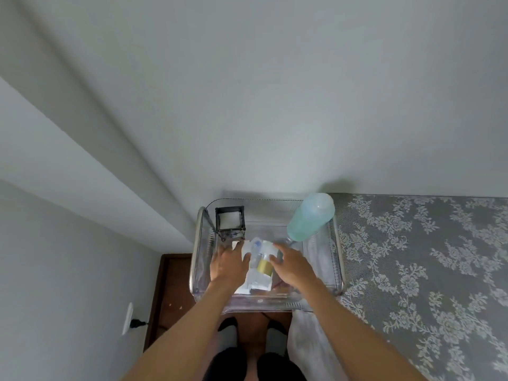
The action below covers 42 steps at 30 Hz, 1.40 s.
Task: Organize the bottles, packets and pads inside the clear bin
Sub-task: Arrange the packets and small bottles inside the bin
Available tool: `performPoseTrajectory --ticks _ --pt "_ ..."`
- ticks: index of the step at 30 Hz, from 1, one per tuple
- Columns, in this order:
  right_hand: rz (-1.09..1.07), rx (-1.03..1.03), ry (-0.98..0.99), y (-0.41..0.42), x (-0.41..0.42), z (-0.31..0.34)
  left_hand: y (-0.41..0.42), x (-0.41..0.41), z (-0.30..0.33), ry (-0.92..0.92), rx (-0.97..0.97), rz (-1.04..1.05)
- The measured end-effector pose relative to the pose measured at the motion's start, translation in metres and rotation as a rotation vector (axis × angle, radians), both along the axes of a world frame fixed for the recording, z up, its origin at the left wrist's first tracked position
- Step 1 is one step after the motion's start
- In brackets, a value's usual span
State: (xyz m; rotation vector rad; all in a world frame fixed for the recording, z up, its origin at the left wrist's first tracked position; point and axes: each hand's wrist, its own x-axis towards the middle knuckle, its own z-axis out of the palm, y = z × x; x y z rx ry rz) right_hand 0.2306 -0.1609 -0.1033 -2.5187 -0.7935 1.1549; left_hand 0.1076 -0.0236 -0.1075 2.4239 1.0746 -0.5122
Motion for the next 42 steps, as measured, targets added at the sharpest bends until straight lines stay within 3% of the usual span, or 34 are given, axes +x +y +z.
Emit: performPoseTrajectory --ticks 3,15,23,30,35,42 --pt "-0.031 0.023 0.001 0.015 0.005 -0.001 0.003 0.009 -0.003 0.07 0.013 -0.041" --pt "-0.235 0.071 0.082 0.041 0.019 -0.039 0.008 0.023 -0.03 0.05 -0.019 0.058" --pt "-0.111 0.17 0.135 0.029 0.035 0.017 0.016 0.016 -0.004 -0.245 -0.277 0.204" --pt "-0.089 0.276 -0.109 0.02 0.045 0.078 -0.006 0.038 0.049 -0.473 -0.027 0.125" --pt "-0.012 0.23 -0.317 0.031 0.037 0.071 -0.022 0.056 0.039 -0.585 -0.063 0.193" --pt "-0.003 0.158 -0.388 0.041 0.042 0.04 -0.019 0.075 -0.001 -0.632 -0.23 0.286"
